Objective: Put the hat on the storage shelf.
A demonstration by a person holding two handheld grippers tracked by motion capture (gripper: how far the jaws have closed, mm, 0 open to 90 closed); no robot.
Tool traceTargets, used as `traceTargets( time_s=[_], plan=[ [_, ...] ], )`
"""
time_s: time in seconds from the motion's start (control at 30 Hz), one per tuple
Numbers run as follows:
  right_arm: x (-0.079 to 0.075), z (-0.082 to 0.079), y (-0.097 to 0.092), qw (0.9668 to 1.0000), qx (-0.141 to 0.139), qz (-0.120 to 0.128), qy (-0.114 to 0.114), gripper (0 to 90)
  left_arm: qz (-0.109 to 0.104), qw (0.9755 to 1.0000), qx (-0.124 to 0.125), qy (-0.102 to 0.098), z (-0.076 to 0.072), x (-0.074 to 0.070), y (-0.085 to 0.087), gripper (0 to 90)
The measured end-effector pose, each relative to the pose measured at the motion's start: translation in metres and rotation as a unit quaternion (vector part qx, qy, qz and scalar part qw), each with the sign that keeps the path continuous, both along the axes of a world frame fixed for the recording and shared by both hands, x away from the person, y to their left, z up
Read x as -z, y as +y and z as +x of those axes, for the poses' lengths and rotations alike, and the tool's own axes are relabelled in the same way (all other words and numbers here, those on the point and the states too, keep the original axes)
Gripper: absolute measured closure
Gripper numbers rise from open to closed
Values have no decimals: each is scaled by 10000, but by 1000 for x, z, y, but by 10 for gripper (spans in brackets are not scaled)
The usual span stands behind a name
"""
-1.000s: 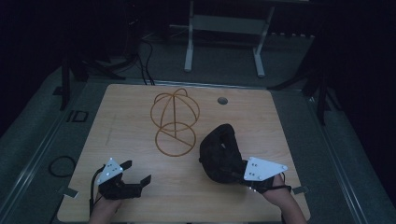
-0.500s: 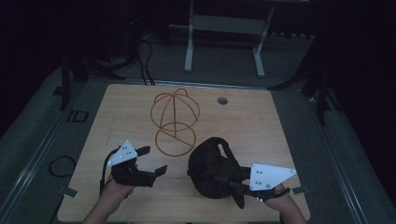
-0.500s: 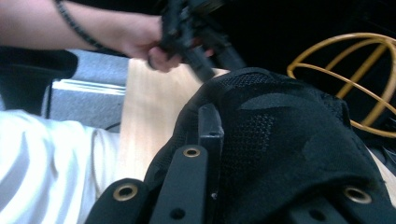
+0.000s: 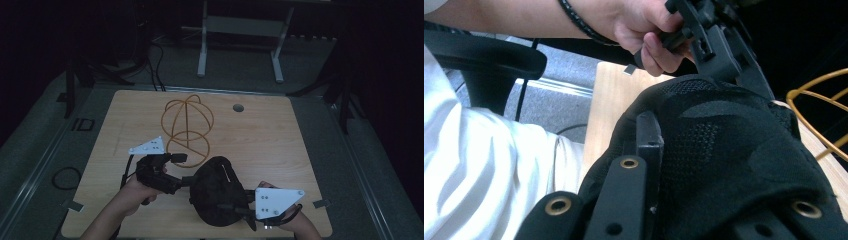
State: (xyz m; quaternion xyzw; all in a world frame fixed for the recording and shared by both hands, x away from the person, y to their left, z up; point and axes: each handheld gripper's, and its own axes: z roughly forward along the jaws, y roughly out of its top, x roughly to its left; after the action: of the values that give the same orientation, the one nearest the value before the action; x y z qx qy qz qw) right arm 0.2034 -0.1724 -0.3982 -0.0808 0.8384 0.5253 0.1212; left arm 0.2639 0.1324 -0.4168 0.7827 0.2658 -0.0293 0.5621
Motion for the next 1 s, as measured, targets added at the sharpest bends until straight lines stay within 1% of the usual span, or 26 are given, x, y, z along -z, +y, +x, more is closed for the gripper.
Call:
traceTargets(
  time_s=[0.03,0.07,0.1,0.17,0.23,0.27,0.3,0.33,0.37,0.4,0.43,0.47,0.53,0.57,0.6,0.63,0.67,0.7,0.73,0.77,0.8,0.9,0.93,1.0],
  plan=[
    [0,-1,1,10000,-42,-23,6,881,17,10000,71,-13,-1,1,-1,146],
    [0,-1,2,10000,-71,-45,-2,881,46,9999,146,-16,-2,1,-3,146],
    [0,-1,2,10000,-71,-45,-2,881,90,9998,148,-36,-3,2,-4,146],
    [0,-1,2,9999,-149,-86,20,881,137,9995,269,-22,-3,4,-5,147],
    [1,-2,4,9996,-268,-128,9,881,117,9990,438,32,-3,6,-6,192],
    [1,-2,4,9996,-268,-128,9,881,102,9984,547,44,-3,8,-7,192],
    [2,-3,5,9994,-320,-164,13,881,140,9974,701,33,-3,9,-7,249],
    [2,-3,5,9994,-320,-164,13,881,168,9965,822,12,-3,11,-8,249],
    [2,-3,6,9992,-365,-174,-4,881,151,9954,947,0,-4,12,-9,358],
    [2,-3,6,9992,-365,-174,-4,881,168,9945,1037,-19,-5,13,-10,358],
    [2,-3,6,9990,-391,-193,-12,880,237,9938,1088,-48,-5,14,-11,395],
    [2,-3,6,9990,-394,-190,-16,881,254,9934,1114,-58,-6,14,-13,429],
    [2,-2,5,9990,-408,-161,20,881,275,9936,1099,-48,-7,15,-14,495],
    [2,-2,4,9991,-406,-138,38,881,250,9938,1078,-39,-7,15,-14,573],
    [2,-2,3,9991,-409,-125,48,881,274,9941,1051,-87,-7,15,-14,623],
    [2,-2,3,9991,-409,-125,48,881,298,9947,980,-100,-7,15,-14,623],
    [2,-1,3,9991,-409,-108,52,880,269,9952,933,-73,-7,15,-14,677],
    [2,-1,2,9992,-392,-100,65,880,268,9955,907,-103,-7,15,-14,774],
    [2,0,0,9992,-392,-61,88,880,278,9959,855,-90,-7,15,-14,841],
    [2,0,0,9992,-392,-61,88,880,271,9964,796,-77,-6,14,-14,841],
    [2,1,-3,9992,-369,-35,133,880,237,9970,721,-122,-7,13,-14,888],
    [2,2,-4,9992,-346,-21,178,880,307,9973,640,-177,-7,10,-16,892],
    [3,3,-5,9993,-328,-17,182,880,342,9971,653,-205,-8,9,-17,896],
    [3,4,-6,9992,-325,-15,215,878,348,9972,627,-187,-7,8,-18,897]
  ],
)
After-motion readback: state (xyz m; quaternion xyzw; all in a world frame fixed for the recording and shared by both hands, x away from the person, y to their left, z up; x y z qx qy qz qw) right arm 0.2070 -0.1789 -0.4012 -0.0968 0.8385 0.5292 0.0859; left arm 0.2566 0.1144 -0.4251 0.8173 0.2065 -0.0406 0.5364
